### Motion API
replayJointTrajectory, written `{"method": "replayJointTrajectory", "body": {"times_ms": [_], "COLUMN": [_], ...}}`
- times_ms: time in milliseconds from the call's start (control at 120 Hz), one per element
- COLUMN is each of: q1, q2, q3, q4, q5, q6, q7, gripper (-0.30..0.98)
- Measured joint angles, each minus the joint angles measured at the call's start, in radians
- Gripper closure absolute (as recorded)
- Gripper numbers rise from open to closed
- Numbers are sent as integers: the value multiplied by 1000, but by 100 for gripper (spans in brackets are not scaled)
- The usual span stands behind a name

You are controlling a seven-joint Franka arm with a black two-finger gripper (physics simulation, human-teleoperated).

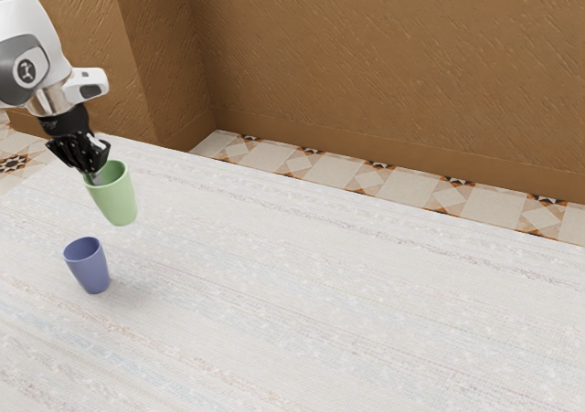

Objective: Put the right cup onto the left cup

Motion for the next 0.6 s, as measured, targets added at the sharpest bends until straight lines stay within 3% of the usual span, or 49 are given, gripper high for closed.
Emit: {"method": "replayJointTrajectory", "body": {"times_ms": [300,600], "q1": [87,117], "q2": [-39,3], "q3": [31,58], "q4": [-39,-61], "q5": [47,75], "q6": [-14,45], "q7": [37,72], "gripper": [79,79]}}
